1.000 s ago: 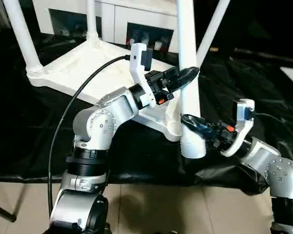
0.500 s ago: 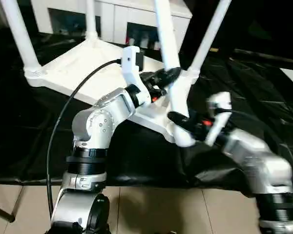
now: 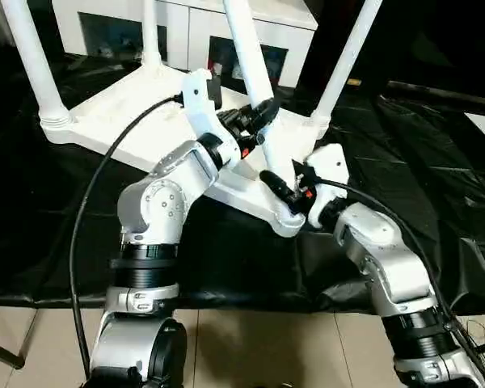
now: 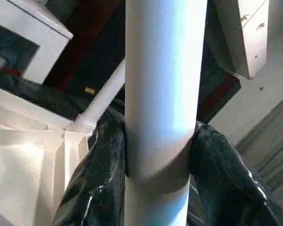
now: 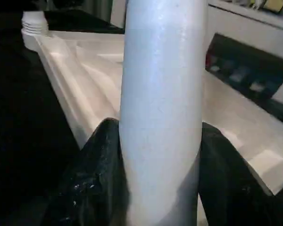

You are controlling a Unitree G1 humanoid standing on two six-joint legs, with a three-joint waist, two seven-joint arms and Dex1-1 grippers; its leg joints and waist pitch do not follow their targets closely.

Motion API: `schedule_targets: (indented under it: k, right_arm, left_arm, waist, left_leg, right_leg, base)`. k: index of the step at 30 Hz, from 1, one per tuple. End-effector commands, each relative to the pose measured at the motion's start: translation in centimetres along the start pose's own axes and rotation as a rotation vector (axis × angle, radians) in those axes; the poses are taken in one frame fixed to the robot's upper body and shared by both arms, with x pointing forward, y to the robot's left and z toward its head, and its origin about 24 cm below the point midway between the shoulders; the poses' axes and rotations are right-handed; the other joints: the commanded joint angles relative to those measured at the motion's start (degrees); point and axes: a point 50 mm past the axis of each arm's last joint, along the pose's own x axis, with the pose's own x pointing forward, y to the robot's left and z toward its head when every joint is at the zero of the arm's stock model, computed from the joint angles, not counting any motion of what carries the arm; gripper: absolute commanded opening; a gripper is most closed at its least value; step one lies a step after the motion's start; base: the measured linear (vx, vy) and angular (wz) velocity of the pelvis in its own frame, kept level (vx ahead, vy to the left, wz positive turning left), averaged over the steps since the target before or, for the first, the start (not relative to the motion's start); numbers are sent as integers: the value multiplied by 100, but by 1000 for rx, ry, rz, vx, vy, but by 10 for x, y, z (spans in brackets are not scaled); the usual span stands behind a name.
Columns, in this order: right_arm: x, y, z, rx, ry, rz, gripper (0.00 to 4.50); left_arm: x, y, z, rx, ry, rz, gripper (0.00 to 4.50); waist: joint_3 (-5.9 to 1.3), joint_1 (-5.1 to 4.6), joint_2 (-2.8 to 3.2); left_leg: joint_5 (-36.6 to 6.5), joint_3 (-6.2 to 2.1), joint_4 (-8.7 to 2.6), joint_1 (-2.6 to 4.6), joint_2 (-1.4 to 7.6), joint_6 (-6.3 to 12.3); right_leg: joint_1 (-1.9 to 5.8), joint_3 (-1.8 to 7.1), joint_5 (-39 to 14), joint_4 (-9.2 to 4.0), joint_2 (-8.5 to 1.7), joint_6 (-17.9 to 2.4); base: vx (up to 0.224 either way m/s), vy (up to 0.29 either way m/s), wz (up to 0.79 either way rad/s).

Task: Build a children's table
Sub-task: Pick table leg

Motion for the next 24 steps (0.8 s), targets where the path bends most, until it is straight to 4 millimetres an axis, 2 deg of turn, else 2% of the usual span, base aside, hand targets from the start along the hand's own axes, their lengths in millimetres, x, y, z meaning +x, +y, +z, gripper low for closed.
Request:
schedule_targets:
  k: [1, 5, 7, 12, 14, 17, 19, 21, 22, 24]
  right_arm:
    - [4, 7, 7, -129, -18, 30, 185]
    - [7, 16, 7, -317, -4, 59, 185]
    - [9, 23, 6, -391, 2, 75, 185]
    - [11, 27, 5, -390, -5, 72, 185]
    - [11, 27, 4, -390, -7, 65, 185]
    - [12, 24, 4, -396, -7, 44, 185]
    - [12, 23, 4, -397, -6, 35, 185]
    - [12, 21, 3, -397, -3, 19, 185]
    - [12, 20, 3, -397, -2, 9, 185]
    - [12, 19, 3, -397, -1, -5, 185]
  left_arm:
    - [10, -9, -5, 49, 40, 31, 178]
    - [12, 0, -2, 76, 7, 118, 177]
    - [13, 2, 0, 73, -14, 132, 177]
    - [13, 0, -1, 60, -13, 121, 177]
    - [13, -1, -2, 18, -17, 103, 233]
    - [13, 0, -1, 24, -24, 125, 259]
    - [13, 1, 0, 22, -33, 132, 293]
    - [13, 0, 1, 12, -46, 128, 293]
    - [13, 0, 2, 3, -53, 127, 257]
    - [12, 2, 3, -7, -60, 139, 266]
  waist:
    - [-513, -55, 64]
    - [-522, -44, 60]
    - [-520, -64, 31]
    - [-517, -80, 23]
    - [-515, -91, 28]
    - [-512, -125, 37]
    - [-512, -143, 34]
    - [-516, -145, 31]
    - [-515, -168, 33]
    - [-512, -187, 17]
  left_leg:
    - [-1543, 5, -469, 165, 33, -438]
    - [-1467, 1, -463, 153, 26, -466]
    - [-1464, 10, -454, 156, 18, -446]
    - [-1495, 7, -448, 147, 19, -375]
    - [-1518, 10, -447, 156, 23, -352]
    - [-1578, -1, -457, 149, 29, -367]
    - [-1595, 5, -449, 159, 21, -349]
    - [-1566, -3, -451, 146, 25, -345]
    - [-1569, -5, -454, 141, 24, -354]
    - [-1579, -3, -450, 139, 22, -343]
  right_leg:
    - [256, 210, -1426, -444, -286, -474]
    - [274, 214, -1349, -434, -281, -449]
    - [269, 217, -1373, -442, -280, -437]
    - [263, 211, -1451, -443, -283, -475]
    - [257, 213, -1430, -443, -281, -509]
    - [262, 209, -1423, -445, -277, -489]
    - [252, 214, -1476, -450, -276, -483]
    - [263, 210, -1448, -445, -282, -500]
    - [264, 209, -1434, -442, -279, -489]
    - [263, 212, -1422, -437, -274, -506]
  base:
    - [0, 0, 0]
    - [0, 0, 0]
    - [0, 0, 0]
    - [0, 0, 0]
    - [0, 0, 0]
    - [0, 0, 0]
    - [0, 0, 0]
    - [0, 0, 0]
    - [0, 0, 0]
    - [0, 0, 0]
